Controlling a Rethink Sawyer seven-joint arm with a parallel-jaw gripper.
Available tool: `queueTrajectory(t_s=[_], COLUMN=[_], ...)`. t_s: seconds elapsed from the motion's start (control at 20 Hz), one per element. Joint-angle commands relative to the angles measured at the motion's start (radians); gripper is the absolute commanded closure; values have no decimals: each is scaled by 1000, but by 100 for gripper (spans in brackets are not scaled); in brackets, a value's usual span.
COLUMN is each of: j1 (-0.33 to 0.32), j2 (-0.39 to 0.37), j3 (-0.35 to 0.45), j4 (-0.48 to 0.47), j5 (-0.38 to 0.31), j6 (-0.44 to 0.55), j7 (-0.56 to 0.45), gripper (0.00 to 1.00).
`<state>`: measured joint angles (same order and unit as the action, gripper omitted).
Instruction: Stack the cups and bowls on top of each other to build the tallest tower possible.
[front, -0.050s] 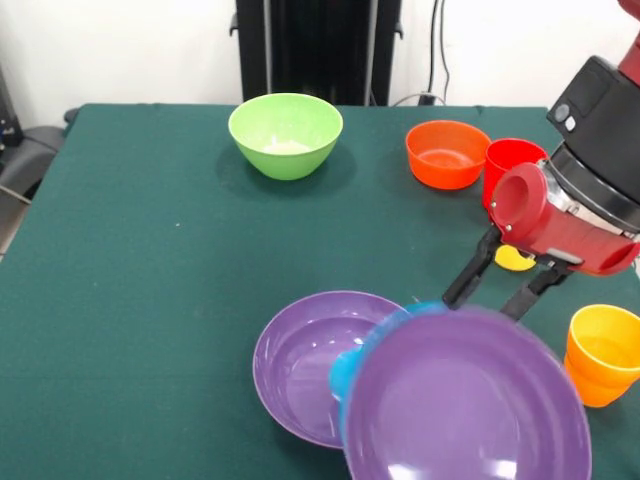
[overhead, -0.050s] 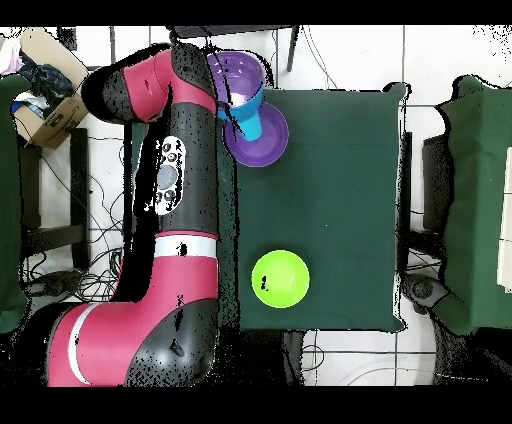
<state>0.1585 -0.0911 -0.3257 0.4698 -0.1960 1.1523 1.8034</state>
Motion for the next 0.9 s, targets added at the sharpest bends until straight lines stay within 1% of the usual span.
queueTrajectory(t_s=[0.05,0.25,0.45,0.6,0.7,0.8,0.9], j1=[-3,3,14,19,24,31,42], j2=[31,24,1,-7,-37,-71,-91], j3=[25,10,-2,-9,-6,-8,-23], j4=[15,27,72,84,114,104,24], j5=[-36,-31,-26,-18,-3,15,35], j6=[90,87,59,37,26,77,191], j7=[-54,-39,-20,26,56,50,33], gripper=[0,0,0,0,0,0,0])
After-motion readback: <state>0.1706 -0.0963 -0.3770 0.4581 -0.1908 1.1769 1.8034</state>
